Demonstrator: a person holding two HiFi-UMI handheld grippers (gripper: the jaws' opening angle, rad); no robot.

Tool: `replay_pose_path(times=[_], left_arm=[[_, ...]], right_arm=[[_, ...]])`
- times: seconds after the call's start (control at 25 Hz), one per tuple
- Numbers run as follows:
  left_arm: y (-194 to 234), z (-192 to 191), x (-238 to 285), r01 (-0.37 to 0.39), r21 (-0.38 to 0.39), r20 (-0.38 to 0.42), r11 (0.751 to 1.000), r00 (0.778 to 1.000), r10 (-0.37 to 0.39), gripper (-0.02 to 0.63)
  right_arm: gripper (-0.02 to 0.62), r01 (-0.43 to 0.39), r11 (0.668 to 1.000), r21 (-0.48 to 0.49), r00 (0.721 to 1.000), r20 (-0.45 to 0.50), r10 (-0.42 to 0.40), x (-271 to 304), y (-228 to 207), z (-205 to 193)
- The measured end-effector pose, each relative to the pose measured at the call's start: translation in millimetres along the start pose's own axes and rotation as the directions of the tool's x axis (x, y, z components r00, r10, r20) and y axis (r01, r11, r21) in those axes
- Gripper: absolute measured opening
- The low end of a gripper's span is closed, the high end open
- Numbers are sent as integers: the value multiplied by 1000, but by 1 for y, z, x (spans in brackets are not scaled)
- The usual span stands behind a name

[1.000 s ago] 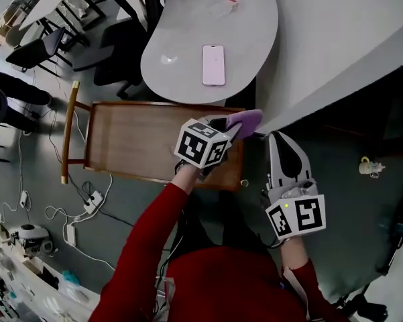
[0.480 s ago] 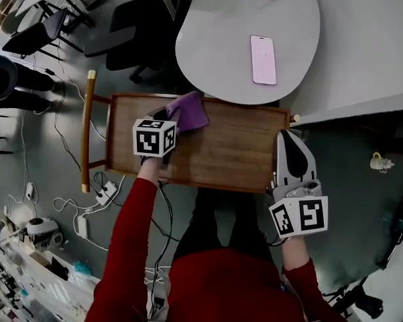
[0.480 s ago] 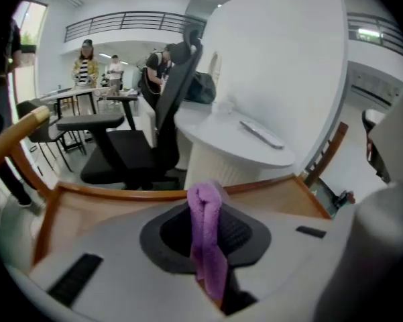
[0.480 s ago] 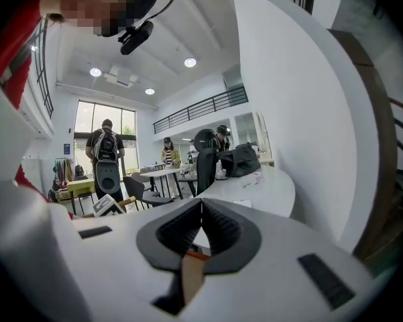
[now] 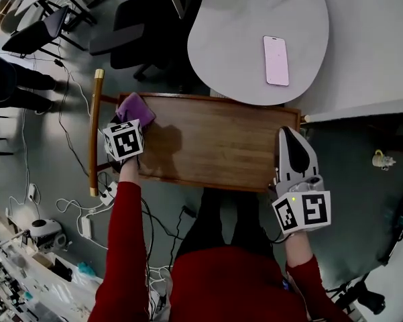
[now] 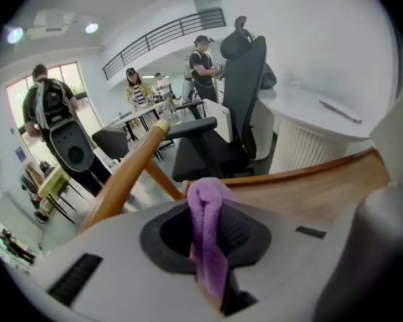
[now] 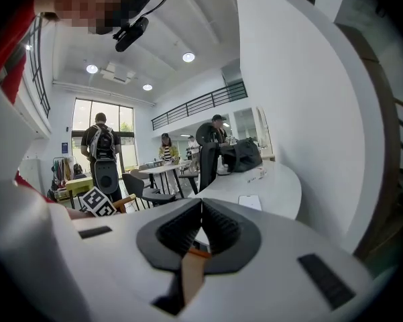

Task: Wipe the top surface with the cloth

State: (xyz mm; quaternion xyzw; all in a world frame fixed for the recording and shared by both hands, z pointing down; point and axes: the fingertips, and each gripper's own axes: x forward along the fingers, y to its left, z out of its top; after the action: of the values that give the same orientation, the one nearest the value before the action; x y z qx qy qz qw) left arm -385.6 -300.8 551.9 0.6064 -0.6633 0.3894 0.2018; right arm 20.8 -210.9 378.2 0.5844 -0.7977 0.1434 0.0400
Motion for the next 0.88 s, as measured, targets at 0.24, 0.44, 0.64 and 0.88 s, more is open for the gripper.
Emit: replay_pose_path(times=[0.24, 0.44, 0.64, 0.88], left_arm=[[15, 5, -30, -118, 33, 121, 992, 986, 113, 55], [-137, 49, -98, 356, 107, 233, 928, 899, -372, 55], [-324, 56, -178, 788, 187, 169, 587, 562, -809, 55], [-444, 13, -205, 896, 173, -58, 408, 423, -904, 57]], right_arm=[[12, 84, 996, -37, 996, -4, -84, -19, -13, 0], [12, 152, 988, -25, 988, 12, -152, -41, -36, -1], [12, 223, 975, -23, 974, 43, -222, -68, -47, -2], [12, 327, 945, 22, 943, 54, -328, -124, -76, 5]])
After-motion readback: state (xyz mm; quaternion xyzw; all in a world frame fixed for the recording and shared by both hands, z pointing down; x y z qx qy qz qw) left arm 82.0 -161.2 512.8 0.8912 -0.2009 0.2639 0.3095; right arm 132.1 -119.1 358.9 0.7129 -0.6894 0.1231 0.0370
